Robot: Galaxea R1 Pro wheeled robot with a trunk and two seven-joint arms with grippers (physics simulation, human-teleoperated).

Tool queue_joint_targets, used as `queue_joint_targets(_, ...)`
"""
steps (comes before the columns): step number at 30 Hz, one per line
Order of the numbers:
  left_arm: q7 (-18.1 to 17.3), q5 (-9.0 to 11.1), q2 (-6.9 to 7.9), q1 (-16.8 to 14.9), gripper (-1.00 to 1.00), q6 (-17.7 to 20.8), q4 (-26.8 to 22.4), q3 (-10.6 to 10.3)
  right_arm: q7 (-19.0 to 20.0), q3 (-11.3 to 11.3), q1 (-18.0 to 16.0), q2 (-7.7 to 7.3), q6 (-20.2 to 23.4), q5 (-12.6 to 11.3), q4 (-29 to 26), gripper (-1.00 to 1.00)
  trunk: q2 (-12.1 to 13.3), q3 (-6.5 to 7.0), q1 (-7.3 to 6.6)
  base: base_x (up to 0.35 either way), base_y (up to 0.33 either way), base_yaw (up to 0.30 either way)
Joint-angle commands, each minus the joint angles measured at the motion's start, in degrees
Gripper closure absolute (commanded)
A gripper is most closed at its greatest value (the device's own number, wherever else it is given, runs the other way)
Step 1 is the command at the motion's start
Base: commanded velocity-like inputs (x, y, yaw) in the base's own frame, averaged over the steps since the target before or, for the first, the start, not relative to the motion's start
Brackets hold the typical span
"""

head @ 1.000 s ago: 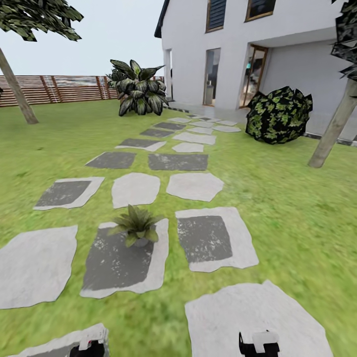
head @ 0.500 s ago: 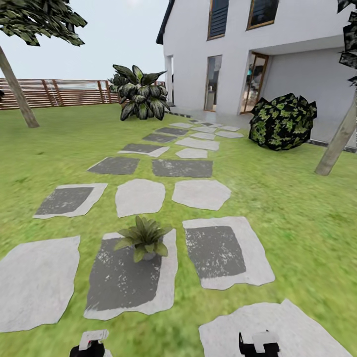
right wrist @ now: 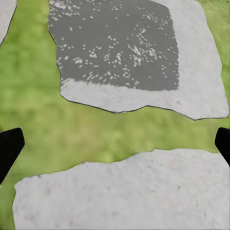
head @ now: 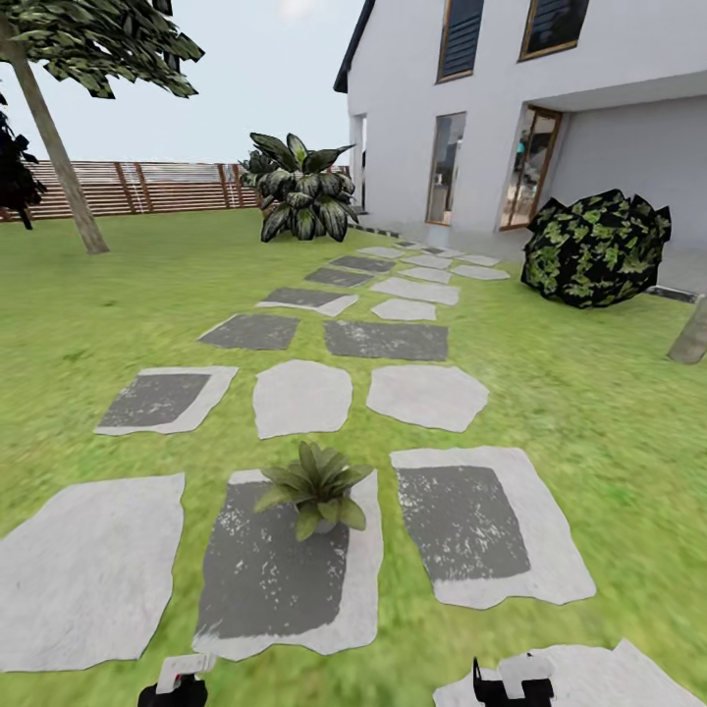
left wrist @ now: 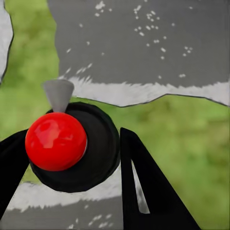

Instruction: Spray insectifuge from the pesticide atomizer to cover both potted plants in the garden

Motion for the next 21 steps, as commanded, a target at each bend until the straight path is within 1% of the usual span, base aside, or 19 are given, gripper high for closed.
queue_joint_targets(1, -0.55, 0.23, -0.01, -0.04, 1.0, -0.11, 0.07, 0.47, -0.24, -0.43, -0.03, 0.0, -0.16, 0.61, 0.07, -1.0, -0.02, -0.05, 0.01, 0.147, 0.046, 0.045)
queue_joint_targets(12, -0.55, 0.23, -0.01, -0.04, 1.0, -0.1, 0.07, 0.47, -0.24, -0.43, -0.06, 0.0, -0.16, 0.59, 0.07, -1.0, -0.02, -0.05, 0.01, 0.022, 0.006, 0.006)
queue_joint_targets(17, -0.55, 0.23, -0.01, -0.04, 1.0, -0.1, 0.07, 0.47, -0.25, -0.43, -0.06, -0.08, -0.16, 0.53, 0.07, -1.0, -0.02, -0.05, 0.01, 0.075, 0.0, 0.0)
queue_joint_targets(21, -0.55, 0.23, -0.01, -0.04, 1.0, -0.1, 0.07, 0.47, -0.24, -0.43, -0.04, -0.22, -0.16, 0.59, 0.07, -1.0, -0.02, -0.05, 0.01, 0.144, 0.0, 0.0)
